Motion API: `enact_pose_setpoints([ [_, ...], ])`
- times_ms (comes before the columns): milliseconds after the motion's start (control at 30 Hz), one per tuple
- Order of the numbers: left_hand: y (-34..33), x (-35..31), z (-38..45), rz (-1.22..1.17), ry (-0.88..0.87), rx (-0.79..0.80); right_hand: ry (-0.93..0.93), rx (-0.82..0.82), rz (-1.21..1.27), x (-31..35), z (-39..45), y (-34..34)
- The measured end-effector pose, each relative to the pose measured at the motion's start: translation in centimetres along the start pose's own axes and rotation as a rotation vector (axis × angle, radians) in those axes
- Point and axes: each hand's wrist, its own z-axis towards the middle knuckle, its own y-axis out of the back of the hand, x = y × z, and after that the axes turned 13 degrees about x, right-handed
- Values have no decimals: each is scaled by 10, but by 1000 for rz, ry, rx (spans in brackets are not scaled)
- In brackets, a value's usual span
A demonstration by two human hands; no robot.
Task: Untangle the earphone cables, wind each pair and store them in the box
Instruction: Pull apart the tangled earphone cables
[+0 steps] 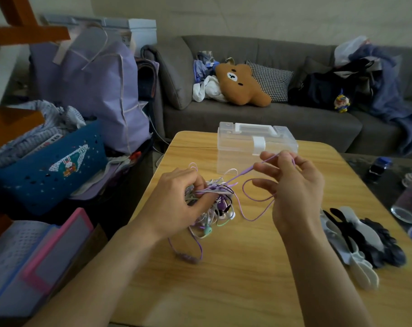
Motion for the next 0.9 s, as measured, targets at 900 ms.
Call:
enact_pose_setpoints([
  [900, -14, -15, 1, -93, 115, 38, 241, 373, 62, 25, 3, 11],
])
